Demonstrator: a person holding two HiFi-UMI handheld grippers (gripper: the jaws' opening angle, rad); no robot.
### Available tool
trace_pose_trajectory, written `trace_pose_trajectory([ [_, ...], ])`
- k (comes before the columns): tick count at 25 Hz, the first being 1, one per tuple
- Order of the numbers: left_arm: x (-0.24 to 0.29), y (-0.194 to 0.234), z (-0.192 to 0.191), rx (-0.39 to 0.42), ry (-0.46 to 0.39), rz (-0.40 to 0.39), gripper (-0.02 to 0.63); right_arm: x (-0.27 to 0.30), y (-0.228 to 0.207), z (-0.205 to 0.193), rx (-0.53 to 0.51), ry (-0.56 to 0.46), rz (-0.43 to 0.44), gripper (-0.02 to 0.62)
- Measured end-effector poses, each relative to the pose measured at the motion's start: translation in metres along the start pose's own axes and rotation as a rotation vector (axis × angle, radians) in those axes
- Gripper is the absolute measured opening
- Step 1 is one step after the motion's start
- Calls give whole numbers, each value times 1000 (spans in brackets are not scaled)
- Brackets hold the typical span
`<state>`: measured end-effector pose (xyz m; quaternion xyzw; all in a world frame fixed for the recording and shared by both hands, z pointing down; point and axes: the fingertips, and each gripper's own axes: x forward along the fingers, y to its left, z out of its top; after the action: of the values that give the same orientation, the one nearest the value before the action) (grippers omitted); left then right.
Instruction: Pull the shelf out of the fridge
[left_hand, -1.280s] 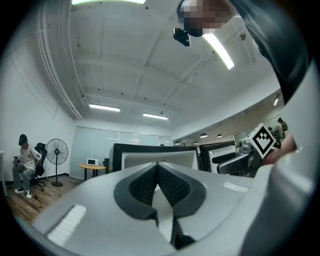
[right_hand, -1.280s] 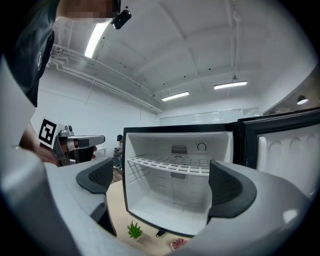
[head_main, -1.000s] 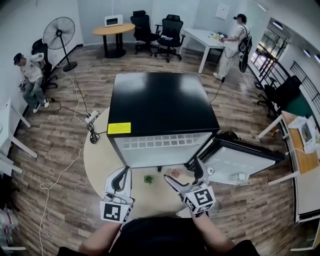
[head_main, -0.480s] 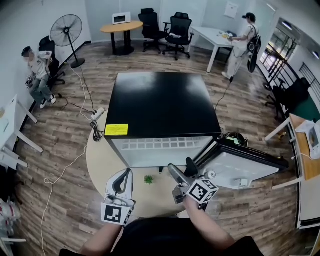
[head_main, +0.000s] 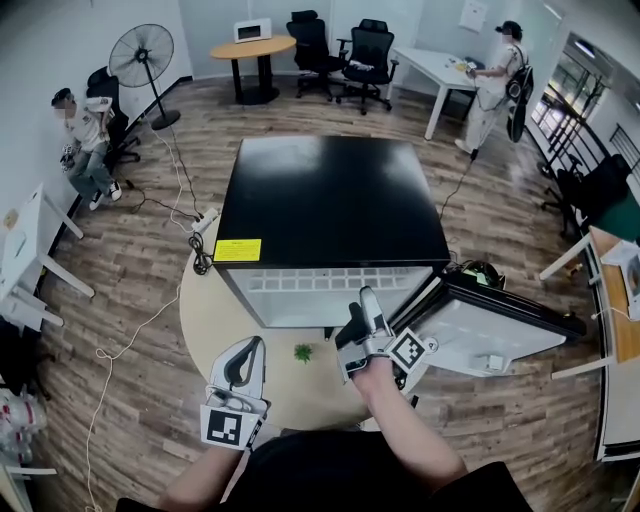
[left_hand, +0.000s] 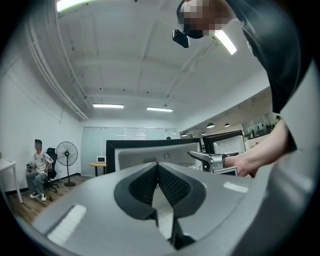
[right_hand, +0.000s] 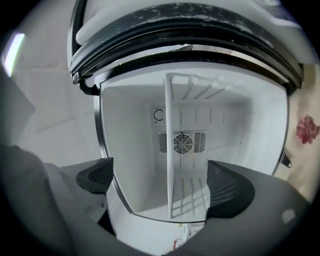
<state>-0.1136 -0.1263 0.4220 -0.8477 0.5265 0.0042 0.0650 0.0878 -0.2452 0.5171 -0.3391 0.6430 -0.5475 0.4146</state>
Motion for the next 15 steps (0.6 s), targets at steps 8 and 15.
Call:
trace_pose_trajectory([
  [8, -3, -1, -5, 8, 43, -20, -2, 24, -20, 22, 177, -116, 10, 595],
  [15, -9, -7, -8, 3, 62, -27, -2, 41, -26, 29, 187, -130, -2, 573],
])
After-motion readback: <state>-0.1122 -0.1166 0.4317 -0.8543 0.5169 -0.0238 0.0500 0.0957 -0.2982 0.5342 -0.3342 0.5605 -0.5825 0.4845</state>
